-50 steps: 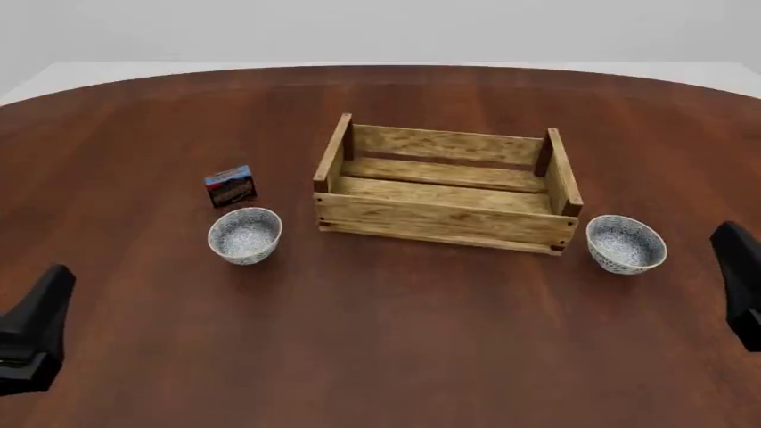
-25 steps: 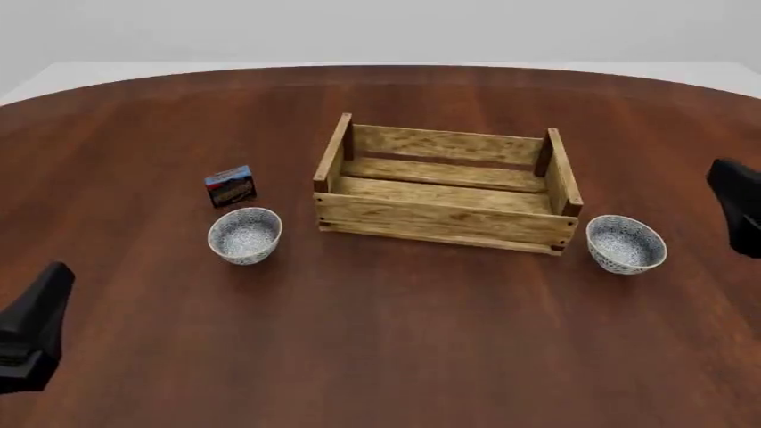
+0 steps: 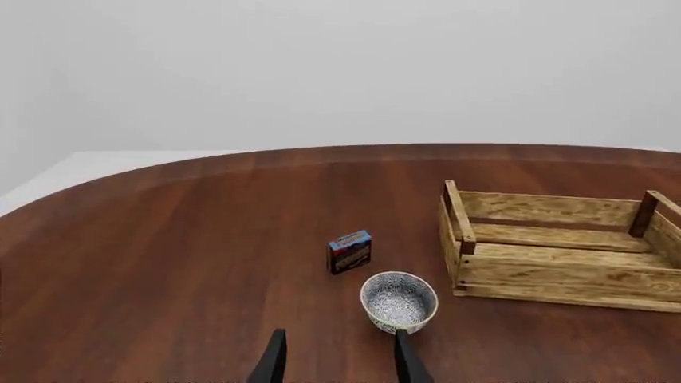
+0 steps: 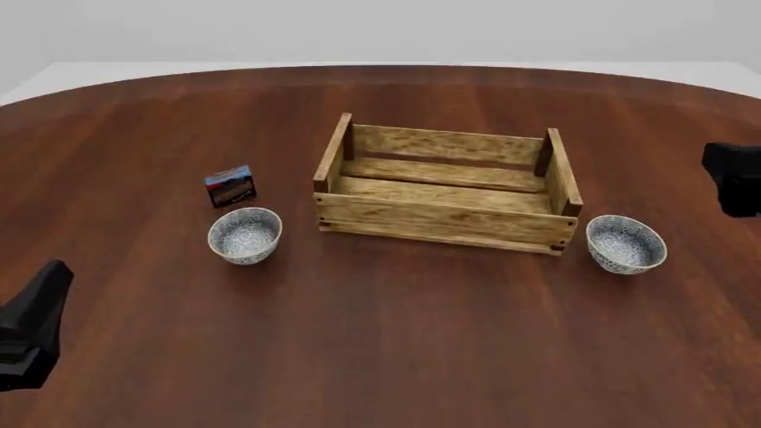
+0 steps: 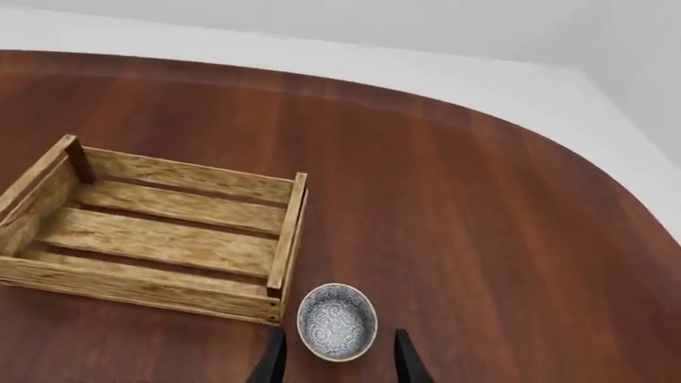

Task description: Stack the right bowl on the left bowl and place them in the tray.

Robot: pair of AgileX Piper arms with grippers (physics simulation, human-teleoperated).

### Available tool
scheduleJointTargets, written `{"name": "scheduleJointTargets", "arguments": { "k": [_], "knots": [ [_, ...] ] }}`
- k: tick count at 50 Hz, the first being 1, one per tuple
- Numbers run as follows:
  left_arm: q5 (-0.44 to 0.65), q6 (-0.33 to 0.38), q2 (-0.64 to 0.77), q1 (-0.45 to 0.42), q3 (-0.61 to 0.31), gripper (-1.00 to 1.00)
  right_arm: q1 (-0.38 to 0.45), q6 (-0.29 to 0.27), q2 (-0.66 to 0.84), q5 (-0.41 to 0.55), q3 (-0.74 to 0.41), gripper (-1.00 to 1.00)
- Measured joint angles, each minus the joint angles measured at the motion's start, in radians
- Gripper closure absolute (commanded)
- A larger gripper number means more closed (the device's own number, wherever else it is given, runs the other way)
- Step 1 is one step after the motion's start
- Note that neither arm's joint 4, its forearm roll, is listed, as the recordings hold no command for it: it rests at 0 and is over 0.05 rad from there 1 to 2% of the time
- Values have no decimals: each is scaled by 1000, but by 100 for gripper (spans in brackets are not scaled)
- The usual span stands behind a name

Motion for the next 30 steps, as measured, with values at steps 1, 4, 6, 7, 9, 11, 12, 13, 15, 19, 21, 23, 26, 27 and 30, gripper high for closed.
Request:
{"name": "scheduleJointTargets", "arguments": {
  "k": [1,4,6,7,9,11,12,13,15,19,21,23,26,27,30],
  "knots": [
    [0,-1,0,0,0,-100,-3,-2,8,-2,-1,-100],
    [6,-8,-6,-2,-1,-100,-14,-8,34,-10,-2,-100],
    [8,-9,-8,-1,-1,-100,-22,-11,52,-17,-2,-100],
    [8,-10,-9,-1,-1,-100,-26,-13,62,-21,-2,-100],
    [7,-11,-9,0,-1,-100,-34,-17,80,-30,-1,-100],
    [8,-12,-11,0,0,-100,-42,-21,98,-39,1,-100],
    [9,-13,-12,1,0,-100,-46,-23,107,-43,1,-100],
    [10,-13,-14,0,0,-100,-49,-25,115,-47,2,-100],
    [11,-14,-16,0,0,-100,-57,-29,133,-57,5,-100],
    [17,-17,-24,-1,-1,-100,-72,-35,170,-78,11,-100],
    [21,-18,-29,-1,-2,-100,-77,-38,189,-89,14,-100],
    [24,-19,-34,-2,-3,-100,-83,-39,209,-101,18,-100],
    [28,-20,-39,-5,-3,-100,-90,-42,237,-120,24,-100],
    [30,-20,-41,-6,-3,-100,-92,-42,247,-126,25,-100],
    [32,-19,-45,-7,-2,-100,-97,-44,274,-144,31,-100]
  ]
}}
